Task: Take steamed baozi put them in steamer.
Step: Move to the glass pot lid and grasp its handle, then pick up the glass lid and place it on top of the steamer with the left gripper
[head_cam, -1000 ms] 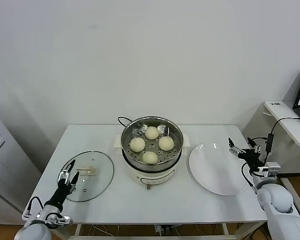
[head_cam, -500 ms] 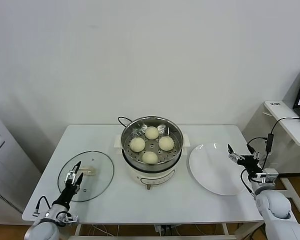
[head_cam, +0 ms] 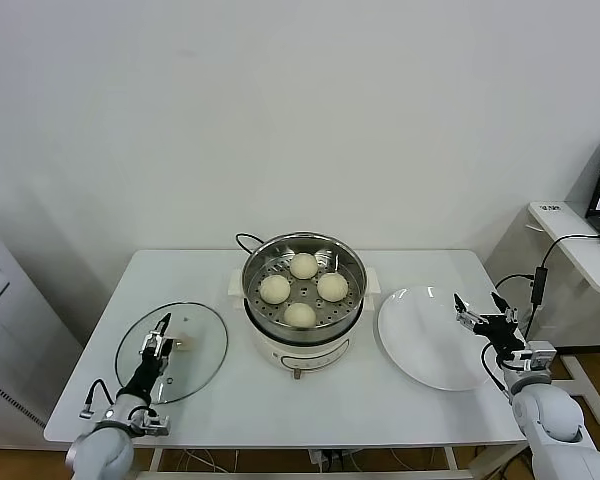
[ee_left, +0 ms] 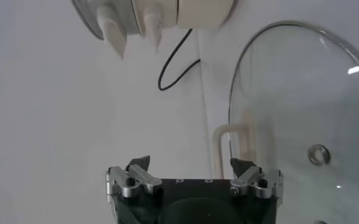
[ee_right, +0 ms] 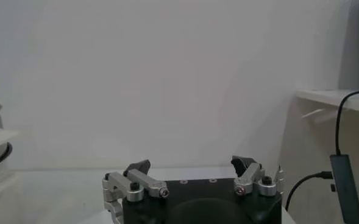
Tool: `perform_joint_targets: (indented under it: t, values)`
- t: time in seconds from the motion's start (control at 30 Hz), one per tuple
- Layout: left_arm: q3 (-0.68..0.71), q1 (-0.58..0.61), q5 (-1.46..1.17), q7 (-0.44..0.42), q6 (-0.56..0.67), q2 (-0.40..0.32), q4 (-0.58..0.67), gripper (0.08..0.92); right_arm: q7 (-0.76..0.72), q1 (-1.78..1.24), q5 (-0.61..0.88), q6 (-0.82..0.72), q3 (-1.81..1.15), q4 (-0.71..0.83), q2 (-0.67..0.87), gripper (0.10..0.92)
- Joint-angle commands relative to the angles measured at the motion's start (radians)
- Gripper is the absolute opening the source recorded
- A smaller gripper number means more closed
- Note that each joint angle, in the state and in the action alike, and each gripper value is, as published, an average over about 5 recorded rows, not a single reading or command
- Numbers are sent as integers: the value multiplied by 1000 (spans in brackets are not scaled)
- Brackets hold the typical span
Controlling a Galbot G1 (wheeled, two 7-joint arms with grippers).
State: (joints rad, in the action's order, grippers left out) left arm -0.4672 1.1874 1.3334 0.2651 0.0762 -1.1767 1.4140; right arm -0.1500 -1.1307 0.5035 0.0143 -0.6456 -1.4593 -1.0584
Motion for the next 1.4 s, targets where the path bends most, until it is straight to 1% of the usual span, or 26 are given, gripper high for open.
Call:
perform_joint_targets:
  t: [0.03,0.33,0.53,0.63,0.73,0.83,0.93,1.03,1.17,1.27,1.4]
  values:
    - [1,-58,16,-10,-4,-16,-50,708,-5,-5,-1,-2,-3,-6,-2,823]
    - [-17,-37,5,-23,-1,-11,-19,452,-9,-8,0,-5,-5,-13,-5,823]
    - [-24,-5,-9,-29,-34,-3,80,278,-10,-9,0,-8,-4,-24,-6,823]
    - [-24,6,-21,-44,-57,10,136,192,-10,-10,1,-8,-4,-28,-4,823]
    - [-19,12,-40,-70,-83,32,186,123,-10,-12,2,-8,-5,-34,-3,823]
    - [-7,14,-73,-110,-122,62,241,101,-12,-14,2,-9,-5,-38,-2,823]
    - [12,17,-135,-171,-187,110,315,101,-14,-12,4,-10,-4,-41,0,823]
    - [48,7,-224,-248,-291,171,408,101,-14,-5,6,-12,-2,-43,2,823]
    - [116,-31,-279,-333,-487,231,509,101,-14,5,9,-15,3,-45,6,823]
    - [177,-71,-268,-394,-615,265,563,101,-15,9,11,-16,4,-48,12,823]
    - [276,-141,-236,-465,-731,289,605,101,-16,11,15,-16,1,-47,18,823]
